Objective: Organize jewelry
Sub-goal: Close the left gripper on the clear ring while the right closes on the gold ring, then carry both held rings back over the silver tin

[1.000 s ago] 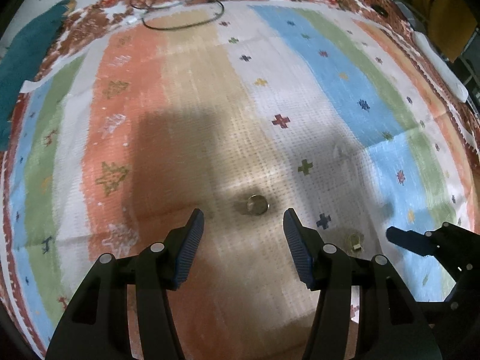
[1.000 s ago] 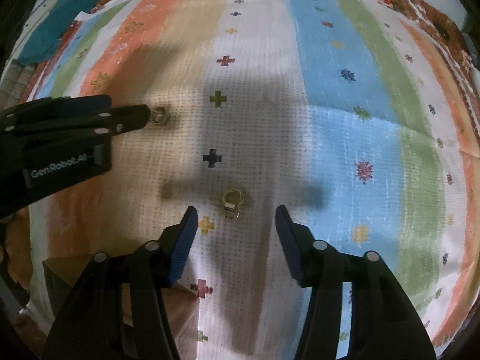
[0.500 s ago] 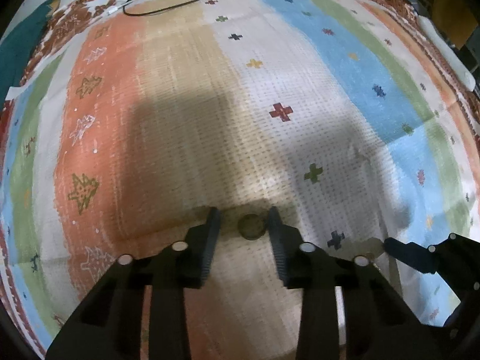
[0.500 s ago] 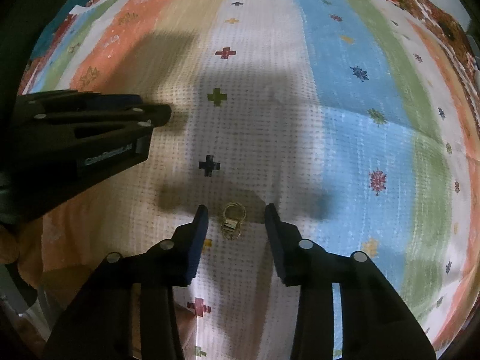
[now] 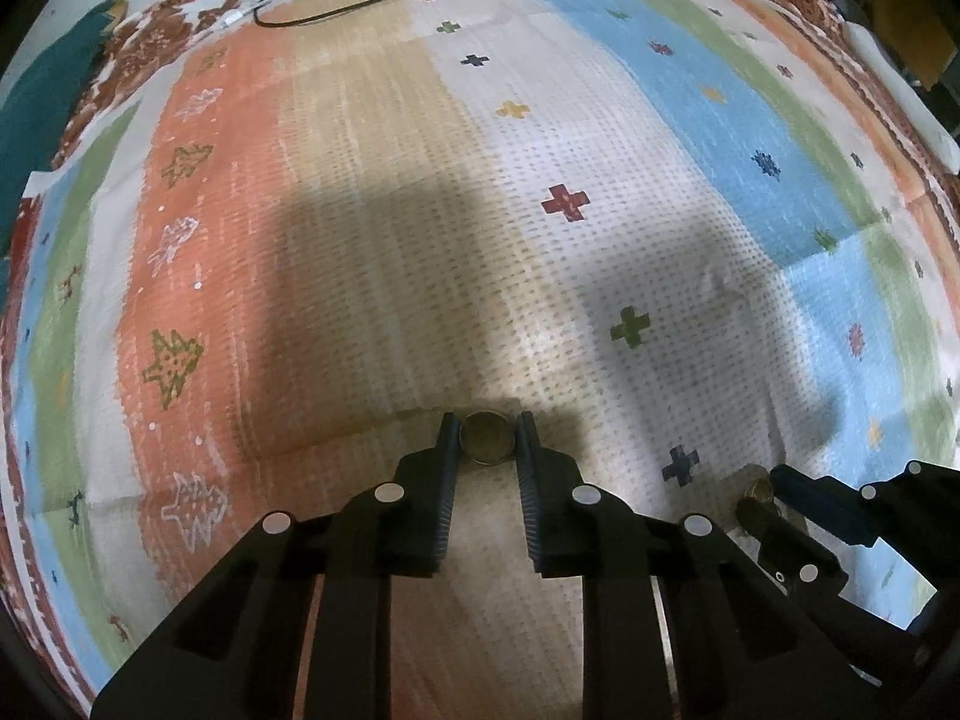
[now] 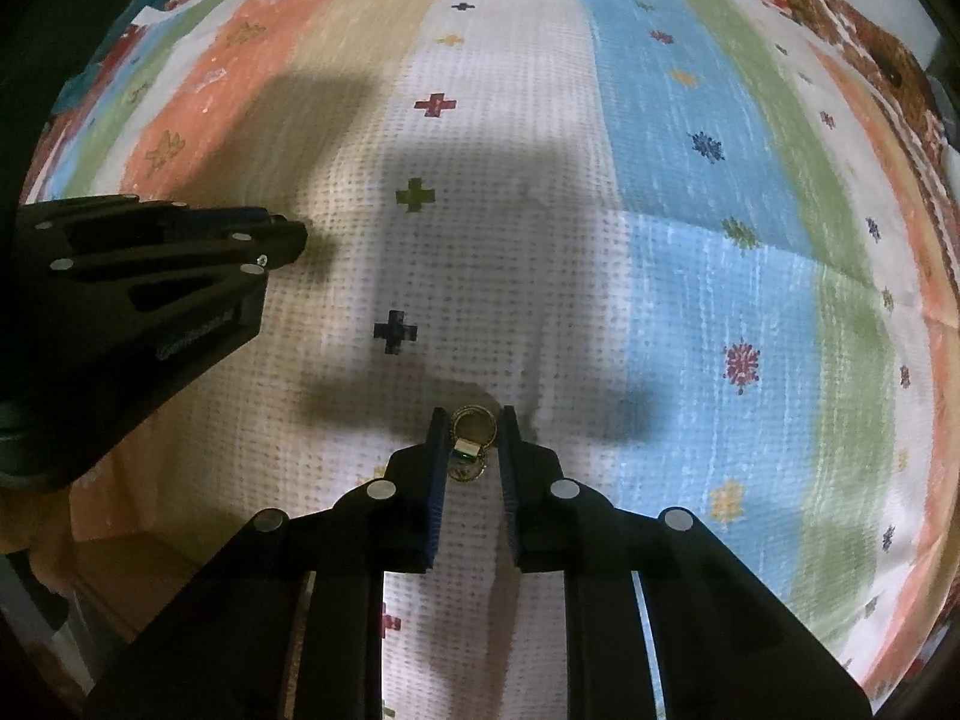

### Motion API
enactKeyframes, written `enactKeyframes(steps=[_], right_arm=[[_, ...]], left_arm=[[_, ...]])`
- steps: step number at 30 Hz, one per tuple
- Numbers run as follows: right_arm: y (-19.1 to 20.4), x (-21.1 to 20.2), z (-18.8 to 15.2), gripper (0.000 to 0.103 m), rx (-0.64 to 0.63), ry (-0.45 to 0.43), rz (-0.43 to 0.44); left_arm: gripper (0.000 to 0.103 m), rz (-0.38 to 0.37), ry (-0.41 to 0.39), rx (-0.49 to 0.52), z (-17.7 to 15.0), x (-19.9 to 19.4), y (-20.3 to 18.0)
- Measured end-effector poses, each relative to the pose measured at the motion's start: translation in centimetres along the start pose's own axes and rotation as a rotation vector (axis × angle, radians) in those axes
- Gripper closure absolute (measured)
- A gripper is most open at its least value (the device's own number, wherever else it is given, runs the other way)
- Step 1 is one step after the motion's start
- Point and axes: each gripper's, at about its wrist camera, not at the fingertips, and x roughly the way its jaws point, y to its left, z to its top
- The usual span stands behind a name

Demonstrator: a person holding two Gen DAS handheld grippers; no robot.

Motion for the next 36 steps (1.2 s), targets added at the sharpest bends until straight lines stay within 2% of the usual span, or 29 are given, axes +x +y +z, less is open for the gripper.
enactKeyframes(steps=[17, 24, 36], right_arm=[[-0.4, -3.6, -1.2, 0.086, 0.0, -0.059, 0.053], [1.0, -5.2, -1.4, 0.086, -0.014, -0.089, 0.068], [3.0, -9.0, -2.9, 0.086, -0.059, -0.173, 0.08]], left_arm=[[0.085, 0.027, -0.029, -0.072, -2.4, -4.4, 2.4], [0.085, 0.03, -0.056, -0.109, -3.7, -6.8, 3.6], [0.085, 0.002, -0.116, -0.145, -7.6, -11.0, 3.5]])
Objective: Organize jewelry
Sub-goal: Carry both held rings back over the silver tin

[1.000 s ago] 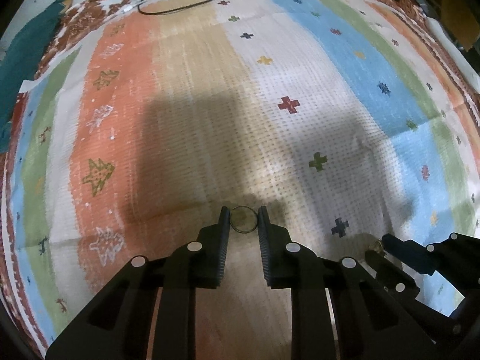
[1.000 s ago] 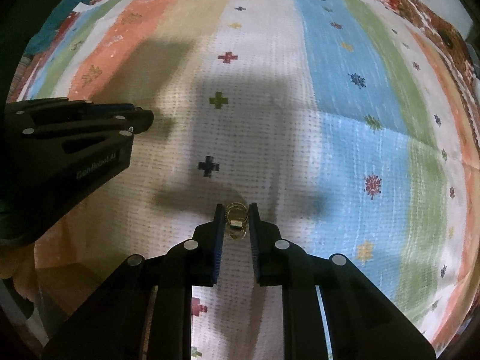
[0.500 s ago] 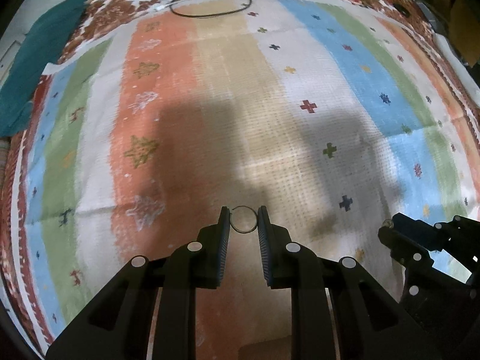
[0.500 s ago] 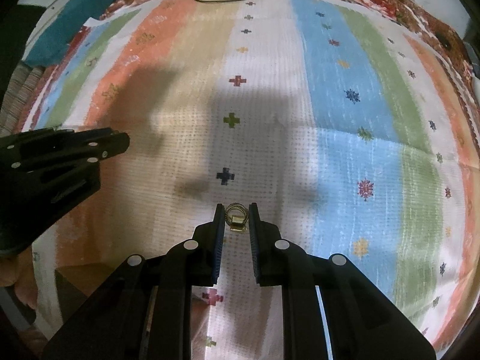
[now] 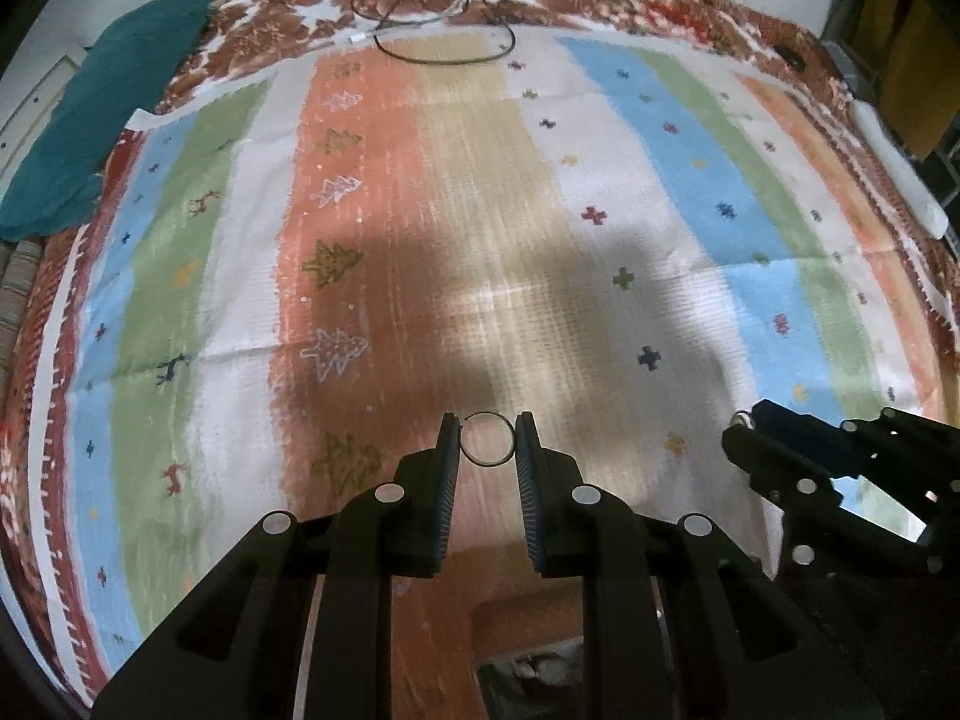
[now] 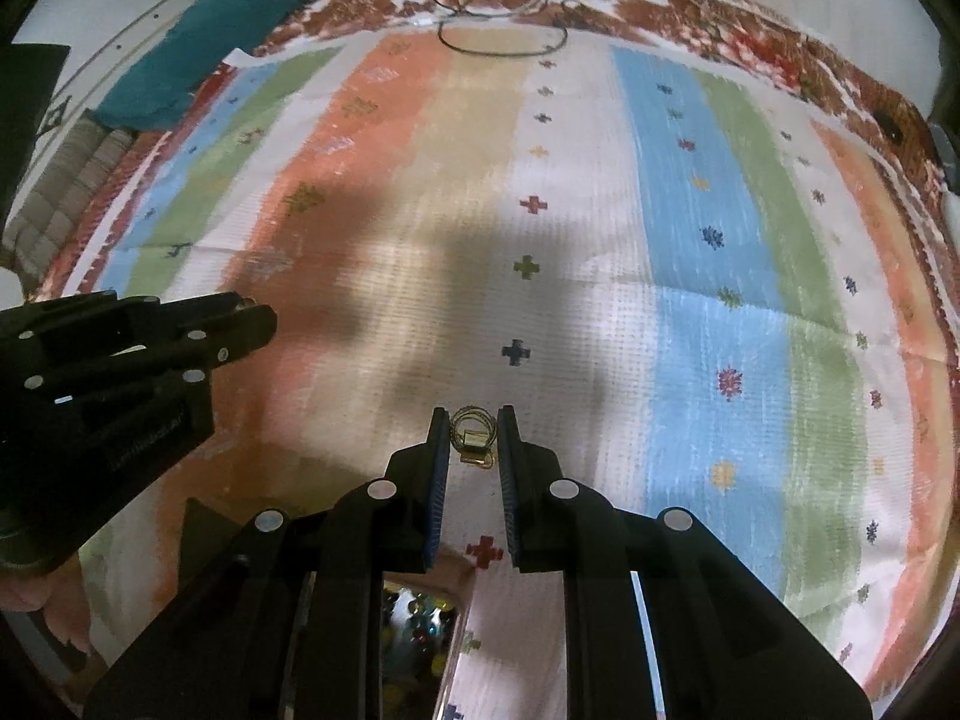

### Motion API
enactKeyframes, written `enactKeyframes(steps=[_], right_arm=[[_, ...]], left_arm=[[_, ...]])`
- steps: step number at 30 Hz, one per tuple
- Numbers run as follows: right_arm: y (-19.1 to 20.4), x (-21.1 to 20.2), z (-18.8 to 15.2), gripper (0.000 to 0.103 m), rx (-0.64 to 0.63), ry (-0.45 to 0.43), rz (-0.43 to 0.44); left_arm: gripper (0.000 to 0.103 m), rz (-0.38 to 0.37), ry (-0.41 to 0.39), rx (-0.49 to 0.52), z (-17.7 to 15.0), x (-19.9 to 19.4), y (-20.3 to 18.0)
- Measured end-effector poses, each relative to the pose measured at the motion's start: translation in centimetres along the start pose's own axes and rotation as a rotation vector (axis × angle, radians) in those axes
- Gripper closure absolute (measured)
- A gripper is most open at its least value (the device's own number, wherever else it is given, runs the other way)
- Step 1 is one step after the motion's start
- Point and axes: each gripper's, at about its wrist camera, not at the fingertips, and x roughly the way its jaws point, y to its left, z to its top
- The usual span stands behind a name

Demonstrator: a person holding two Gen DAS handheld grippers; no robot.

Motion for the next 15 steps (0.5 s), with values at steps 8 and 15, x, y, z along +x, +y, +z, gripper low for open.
enactKeyframes(steps=[8, 15], right_arm=[[0.6, -2.2, -0.8, 0.086, -0.013, -0.044, -0.001], [1.0, -3.4, -1.9, 0.086, -0.025, -0.064, -0.007]], left_arm=[[0.085, -0.033, -0.058, 0.007, -1.9, -3.4, -0.8], [0.085, -0.039, -0.082, 0.0, -3.4, -5.0, -0.8]])
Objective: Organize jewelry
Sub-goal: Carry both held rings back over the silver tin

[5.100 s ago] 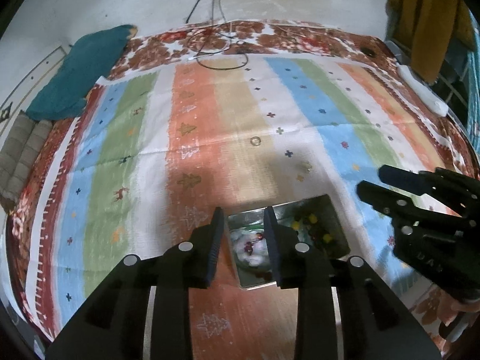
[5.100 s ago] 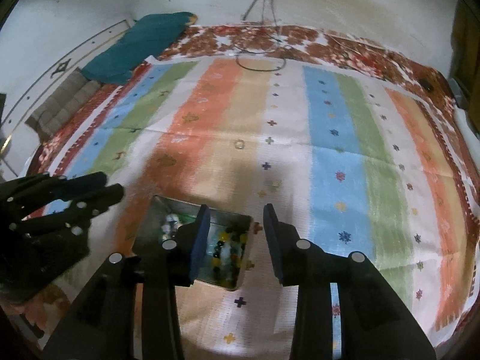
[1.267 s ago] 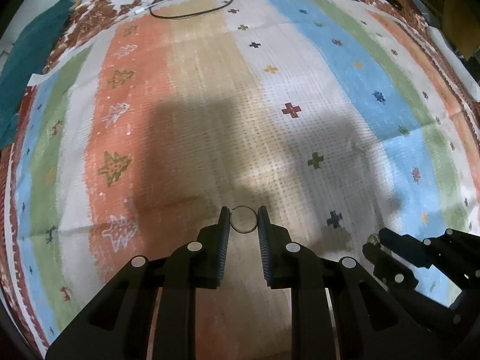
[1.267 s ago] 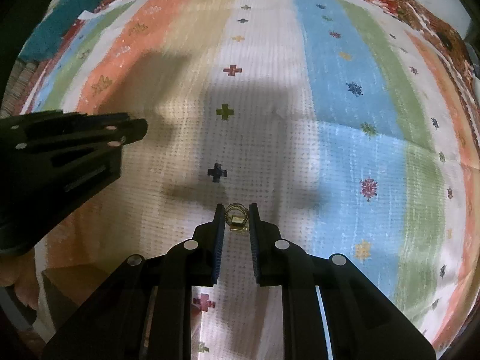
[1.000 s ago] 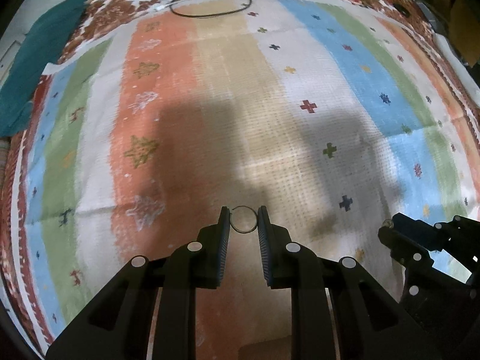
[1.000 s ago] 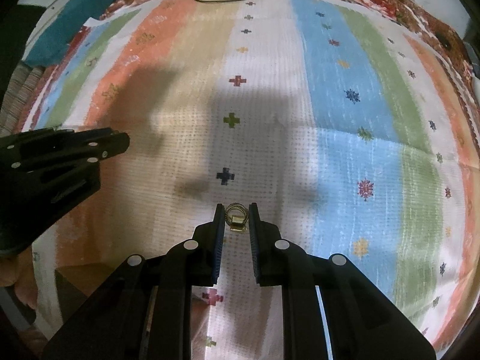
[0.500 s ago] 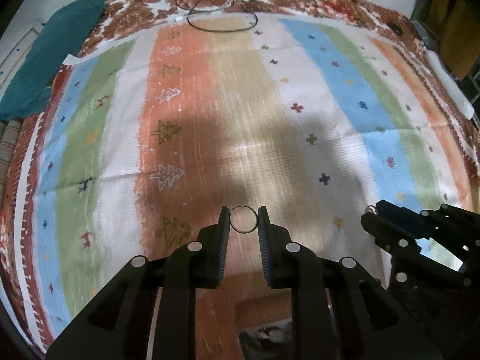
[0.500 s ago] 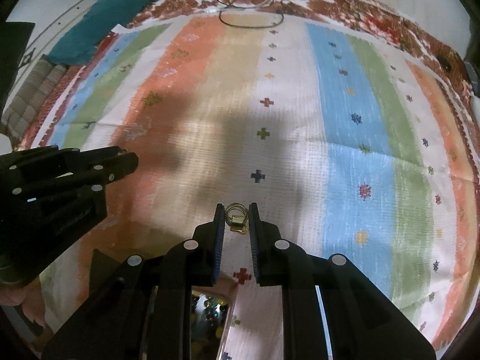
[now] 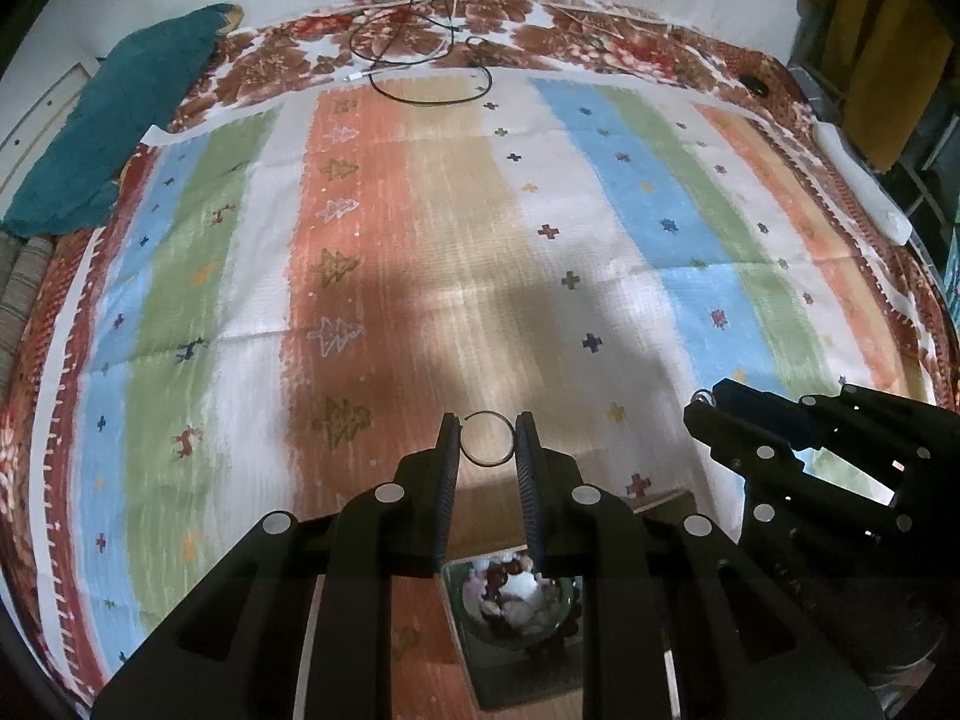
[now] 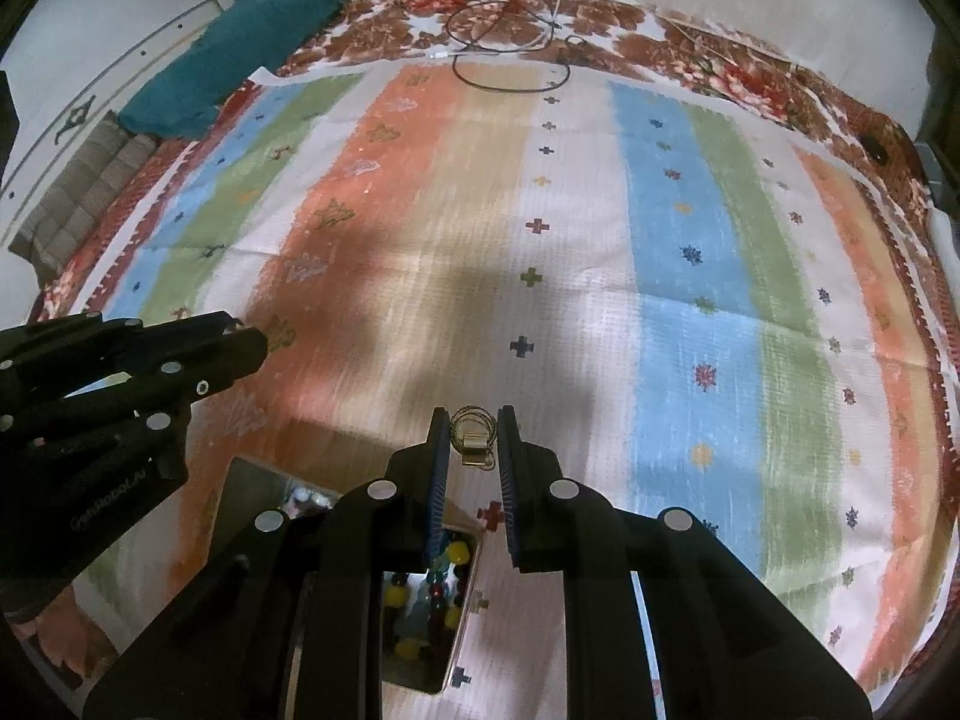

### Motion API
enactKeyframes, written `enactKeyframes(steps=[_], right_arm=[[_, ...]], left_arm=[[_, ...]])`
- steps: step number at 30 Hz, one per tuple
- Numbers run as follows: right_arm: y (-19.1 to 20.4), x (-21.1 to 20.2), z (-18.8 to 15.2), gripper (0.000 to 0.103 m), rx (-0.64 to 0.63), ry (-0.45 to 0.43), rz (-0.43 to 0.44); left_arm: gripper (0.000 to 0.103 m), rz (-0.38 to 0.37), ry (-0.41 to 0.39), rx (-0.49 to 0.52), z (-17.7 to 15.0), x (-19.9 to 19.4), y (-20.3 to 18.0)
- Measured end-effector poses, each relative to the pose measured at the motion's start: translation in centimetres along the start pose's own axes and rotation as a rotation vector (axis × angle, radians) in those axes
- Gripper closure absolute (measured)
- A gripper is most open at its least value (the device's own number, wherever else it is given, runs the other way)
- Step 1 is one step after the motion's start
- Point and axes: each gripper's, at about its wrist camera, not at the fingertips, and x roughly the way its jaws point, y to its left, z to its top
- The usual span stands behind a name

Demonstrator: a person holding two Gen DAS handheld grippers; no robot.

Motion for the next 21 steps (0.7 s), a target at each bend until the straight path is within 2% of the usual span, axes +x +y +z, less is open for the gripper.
enactKeyframes(steps=[21], right_arm=[[1.3, -3.2, -3.4, 0.086, -0.04, -0.04, 0.015]], left_arm=[[0.085, 0.007, -0.05, 0.018, -4.3, -3.6, -0.9]])
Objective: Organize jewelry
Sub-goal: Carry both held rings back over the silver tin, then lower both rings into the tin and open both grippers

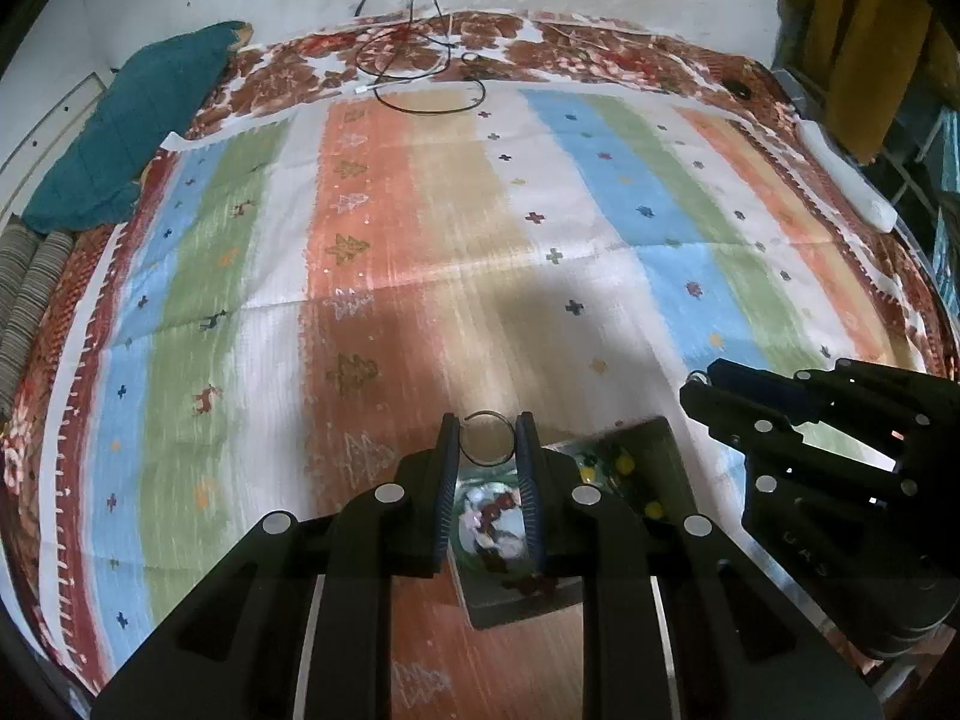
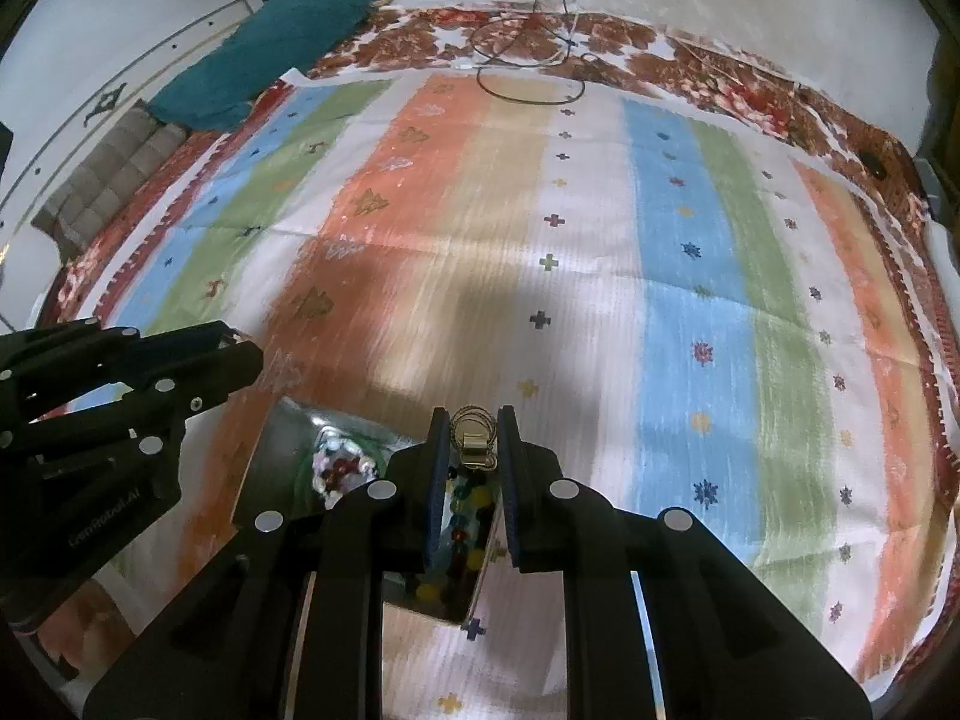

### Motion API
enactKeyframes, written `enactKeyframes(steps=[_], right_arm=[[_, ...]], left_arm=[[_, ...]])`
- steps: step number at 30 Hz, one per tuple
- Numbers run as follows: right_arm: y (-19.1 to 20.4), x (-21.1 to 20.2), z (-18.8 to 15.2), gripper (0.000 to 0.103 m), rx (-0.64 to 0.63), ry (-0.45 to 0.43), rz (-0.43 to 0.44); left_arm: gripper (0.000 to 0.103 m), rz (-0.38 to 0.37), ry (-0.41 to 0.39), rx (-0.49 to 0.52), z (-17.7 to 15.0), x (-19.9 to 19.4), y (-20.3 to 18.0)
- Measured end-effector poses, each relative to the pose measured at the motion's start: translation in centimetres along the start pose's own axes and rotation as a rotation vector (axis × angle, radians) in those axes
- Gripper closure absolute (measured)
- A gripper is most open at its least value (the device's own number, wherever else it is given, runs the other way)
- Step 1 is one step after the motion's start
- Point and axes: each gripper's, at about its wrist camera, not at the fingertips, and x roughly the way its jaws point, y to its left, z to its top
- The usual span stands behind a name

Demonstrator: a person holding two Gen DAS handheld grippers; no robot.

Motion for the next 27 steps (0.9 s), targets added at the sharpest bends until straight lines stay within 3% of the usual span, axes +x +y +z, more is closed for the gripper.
enactKeyframes(steps=[21, 24, 25, 27], right_arm=[[1.4, -1.7, -2.2, 0.086, -0.02, -0.02, 0.044], [1.6, -1.6, -2.2, 0.078, -0.029, -0.02, 0.049], [1.6, -1.6, -2.2, 0.07, -0.033, -0.021, 0.045], [1.6, -1.7, -2.3, 0.067, -0.035, -0.024, 0.039]], left_arm=[[0.084, -0.018, -0.03, 0.002, -2.9, -2.2, -0.9], [0.077, -0.015, -0.034, -0.014, -2.8, -2.3, -0.8], [0.075, -0.012, -0.041, -0.021, -2.8, -2.4, -0.7], [0.074, -0.019, -0.041, -0.031, -2.8, -2.6, -0.6]])
